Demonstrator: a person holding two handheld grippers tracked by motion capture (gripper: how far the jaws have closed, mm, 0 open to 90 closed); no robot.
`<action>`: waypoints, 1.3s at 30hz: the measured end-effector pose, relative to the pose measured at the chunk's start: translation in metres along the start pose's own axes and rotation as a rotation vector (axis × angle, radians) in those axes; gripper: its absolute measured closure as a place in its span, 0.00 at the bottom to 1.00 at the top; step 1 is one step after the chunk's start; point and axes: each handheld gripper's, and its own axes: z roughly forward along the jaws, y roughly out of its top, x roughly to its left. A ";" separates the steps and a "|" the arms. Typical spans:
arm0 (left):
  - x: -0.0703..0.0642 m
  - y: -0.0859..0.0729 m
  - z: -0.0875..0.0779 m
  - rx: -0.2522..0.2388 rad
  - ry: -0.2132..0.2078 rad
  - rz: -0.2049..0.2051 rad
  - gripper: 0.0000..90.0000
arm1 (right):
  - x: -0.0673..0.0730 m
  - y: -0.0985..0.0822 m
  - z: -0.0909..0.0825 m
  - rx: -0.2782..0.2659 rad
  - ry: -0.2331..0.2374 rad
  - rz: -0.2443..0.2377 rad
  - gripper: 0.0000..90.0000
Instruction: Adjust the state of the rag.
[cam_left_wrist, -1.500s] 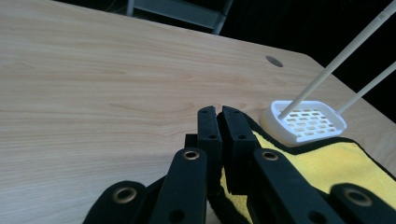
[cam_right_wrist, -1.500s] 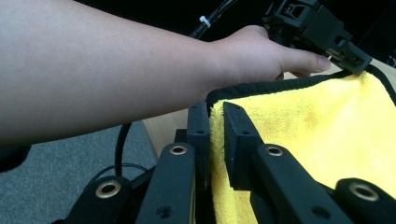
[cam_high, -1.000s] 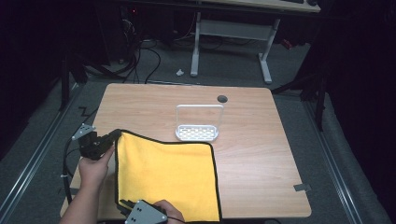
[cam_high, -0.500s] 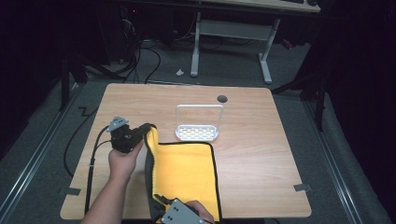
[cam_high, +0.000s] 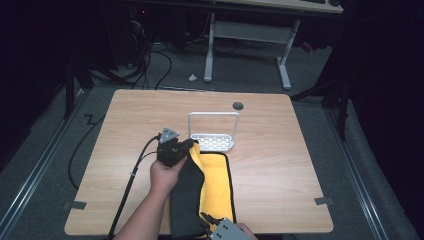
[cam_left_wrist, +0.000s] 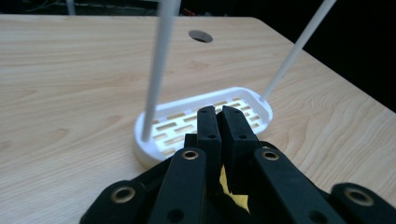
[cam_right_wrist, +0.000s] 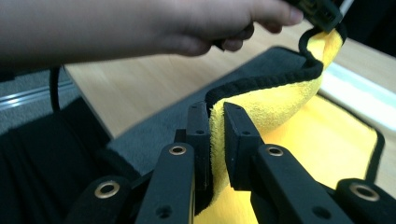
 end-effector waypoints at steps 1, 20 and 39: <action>-0.003 -0.001 0.004 0.011 0.001 0.006 0.96 | -0.001 -0.004 -0.001 0.008 -0.005 -0.002 0.91; -0.042 -0.010 0.051 0.067 -0.051 0.015 0.95 | -0.017 -0.041 -0.019 0.106 -0.067 0.065 0.88; -0.047 -0.010 0.039 0.074 -0.082 0.033 0.65 | -0.031 -0.039 -0.023 0.075 -0.122 0.120 0.77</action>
